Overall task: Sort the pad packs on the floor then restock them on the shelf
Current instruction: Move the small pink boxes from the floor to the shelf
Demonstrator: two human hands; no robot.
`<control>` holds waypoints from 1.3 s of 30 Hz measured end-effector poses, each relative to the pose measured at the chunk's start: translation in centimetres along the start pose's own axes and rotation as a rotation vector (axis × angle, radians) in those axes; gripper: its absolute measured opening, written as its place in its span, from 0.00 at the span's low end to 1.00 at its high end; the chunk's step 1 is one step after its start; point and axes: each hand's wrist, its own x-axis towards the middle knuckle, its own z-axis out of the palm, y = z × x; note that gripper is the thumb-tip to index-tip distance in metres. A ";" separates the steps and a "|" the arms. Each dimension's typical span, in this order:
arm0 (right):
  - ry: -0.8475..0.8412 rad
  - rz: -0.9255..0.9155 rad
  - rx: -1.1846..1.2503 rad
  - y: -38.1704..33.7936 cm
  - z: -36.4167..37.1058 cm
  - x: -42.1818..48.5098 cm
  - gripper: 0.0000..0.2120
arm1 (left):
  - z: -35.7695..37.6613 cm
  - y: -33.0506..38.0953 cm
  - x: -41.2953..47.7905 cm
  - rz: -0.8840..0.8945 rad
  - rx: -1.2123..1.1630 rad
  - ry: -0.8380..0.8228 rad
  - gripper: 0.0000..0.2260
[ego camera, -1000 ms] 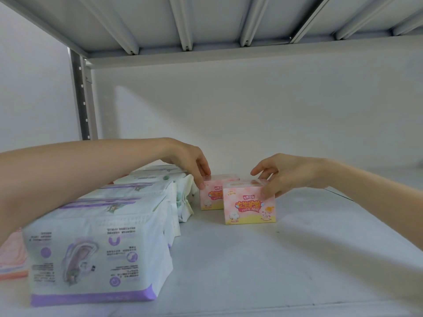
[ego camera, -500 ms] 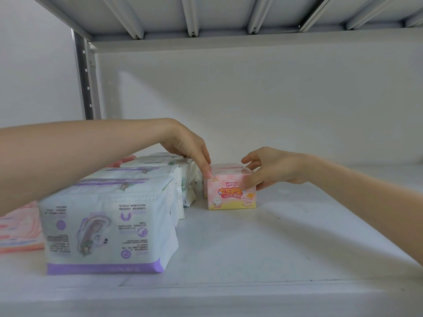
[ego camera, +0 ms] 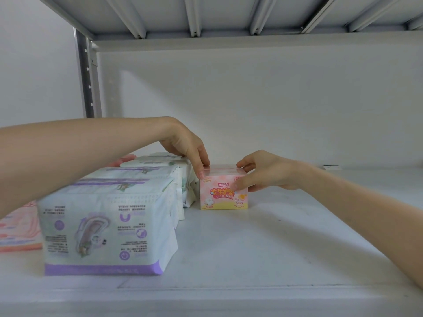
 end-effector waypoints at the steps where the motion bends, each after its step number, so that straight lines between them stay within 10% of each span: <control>1: 0.001 -0.003 0.002 0.0 0.0 0.0 0.36 | 0.0 0.0 0.0 -0.002 0.005 0.003 0.40; 8: 0.016 -0.016 0.020 0.3 0.1 -0.2 0.26 | 0.2 -0.4 -0.3 -0.039 0.034 0.086 0.34; 21: 0.232 -0.088 -0.242 0.2 -0.1 -2.7 0.36 | 3.0 0.5 -3.7 0.010 0.085 0.422 0.38; 39: 0.495 -0.041 -0.740 -1.2 4.0 -23.4 0.29 | 18.3 7.5 -18.2 0.187 0.468 0.828 0.28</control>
